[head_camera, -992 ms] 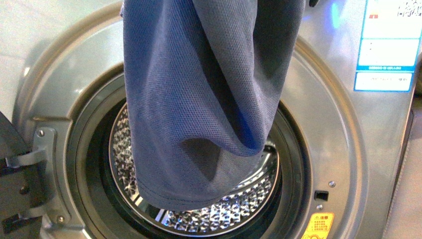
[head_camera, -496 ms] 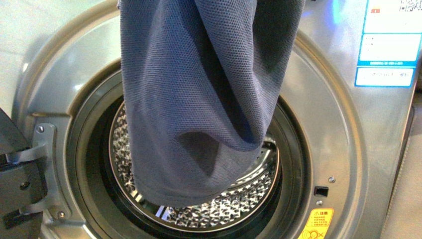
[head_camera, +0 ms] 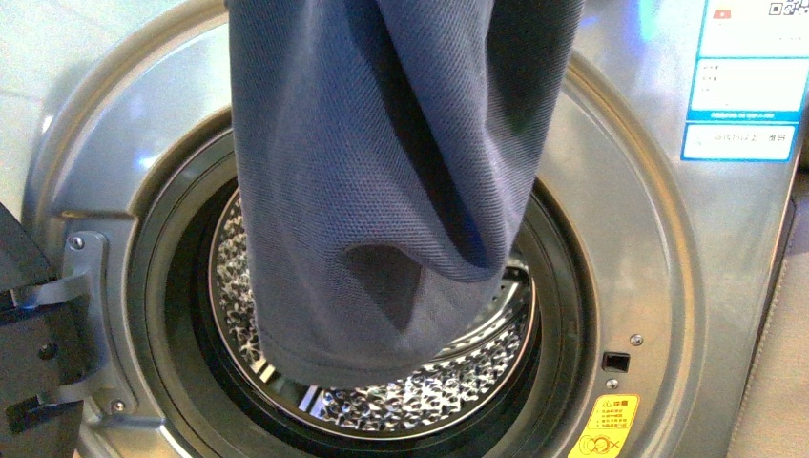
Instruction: Put clothes into washing machine
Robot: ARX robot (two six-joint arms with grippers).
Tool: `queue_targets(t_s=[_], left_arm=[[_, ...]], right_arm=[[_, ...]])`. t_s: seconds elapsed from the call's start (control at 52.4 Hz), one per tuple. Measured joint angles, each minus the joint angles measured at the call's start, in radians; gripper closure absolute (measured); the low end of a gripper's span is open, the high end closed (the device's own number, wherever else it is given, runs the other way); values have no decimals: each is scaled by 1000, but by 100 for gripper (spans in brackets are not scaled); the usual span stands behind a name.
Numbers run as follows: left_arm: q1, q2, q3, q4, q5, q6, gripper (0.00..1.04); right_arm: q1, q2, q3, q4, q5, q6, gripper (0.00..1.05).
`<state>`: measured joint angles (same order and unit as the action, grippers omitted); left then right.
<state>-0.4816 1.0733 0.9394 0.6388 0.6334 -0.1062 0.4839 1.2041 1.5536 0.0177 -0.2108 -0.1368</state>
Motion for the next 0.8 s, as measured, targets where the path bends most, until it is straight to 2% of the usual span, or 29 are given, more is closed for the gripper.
queue_targets(t_s=[0.134,0.362,0.668,0.801], left_arm=[[-65,16,10,-25,-57,38,7],[-106,75,53,-31,-180,76,7],[-142,119,86,107,-347,26,7],[-185,139,99,148,-358,-3,7]], right_arm=[[0,0,0,0,0,0,92],[0,0,0,0,1,-5,92],[0,0,0,0,4,-7,92],[0,0,0,0,4,-7,92]])
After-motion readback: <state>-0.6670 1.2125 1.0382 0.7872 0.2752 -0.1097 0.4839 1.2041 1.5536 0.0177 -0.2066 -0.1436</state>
